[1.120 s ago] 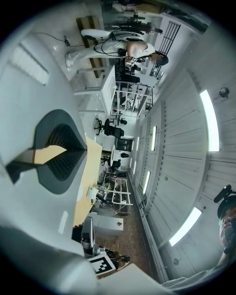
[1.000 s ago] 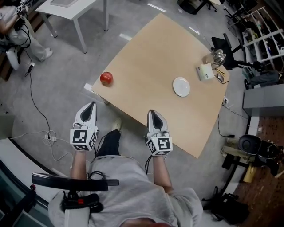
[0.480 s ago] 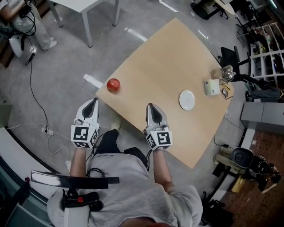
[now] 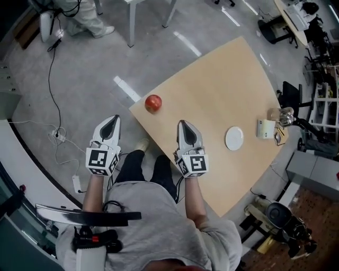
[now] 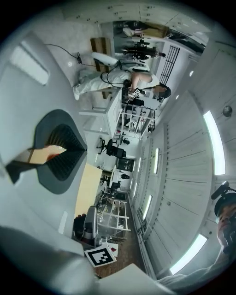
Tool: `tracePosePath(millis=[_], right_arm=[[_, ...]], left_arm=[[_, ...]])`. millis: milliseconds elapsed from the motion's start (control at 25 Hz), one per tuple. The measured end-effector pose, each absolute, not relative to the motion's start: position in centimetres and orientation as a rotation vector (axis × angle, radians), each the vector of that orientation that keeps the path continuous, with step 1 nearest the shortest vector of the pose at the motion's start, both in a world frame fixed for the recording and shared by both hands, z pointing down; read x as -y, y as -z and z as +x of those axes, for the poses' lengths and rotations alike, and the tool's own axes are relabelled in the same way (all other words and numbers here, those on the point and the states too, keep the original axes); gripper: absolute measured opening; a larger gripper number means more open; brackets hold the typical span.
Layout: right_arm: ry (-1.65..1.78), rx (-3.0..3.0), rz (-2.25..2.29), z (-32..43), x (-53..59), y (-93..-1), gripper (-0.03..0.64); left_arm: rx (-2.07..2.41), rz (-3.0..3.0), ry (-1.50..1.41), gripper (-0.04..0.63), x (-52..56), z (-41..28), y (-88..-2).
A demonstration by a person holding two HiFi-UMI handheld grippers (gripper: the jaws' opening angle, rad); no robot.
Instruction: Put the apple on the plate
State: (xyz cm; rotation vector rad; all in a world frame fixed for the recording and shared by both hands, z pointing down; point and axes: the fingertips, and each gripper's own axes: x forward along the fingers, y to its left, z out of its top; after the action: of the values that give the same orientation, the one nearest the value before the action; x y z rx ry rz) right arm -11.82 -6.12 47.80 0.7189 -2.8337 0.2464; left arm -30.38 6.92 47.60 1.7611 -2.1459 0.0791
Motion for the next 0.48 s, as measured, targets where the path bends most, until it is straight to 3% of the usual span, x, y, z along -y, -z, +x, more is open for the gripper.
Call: tracePosePath(millis=[480], right_arm=[[-0.225, 2.83, 0.405, -15.7, 7.3, -51.8, 0.008]], left_arm=[[2.263, 1.508, -0.084, 0.02, -10.1, -30.9, -49.9]])
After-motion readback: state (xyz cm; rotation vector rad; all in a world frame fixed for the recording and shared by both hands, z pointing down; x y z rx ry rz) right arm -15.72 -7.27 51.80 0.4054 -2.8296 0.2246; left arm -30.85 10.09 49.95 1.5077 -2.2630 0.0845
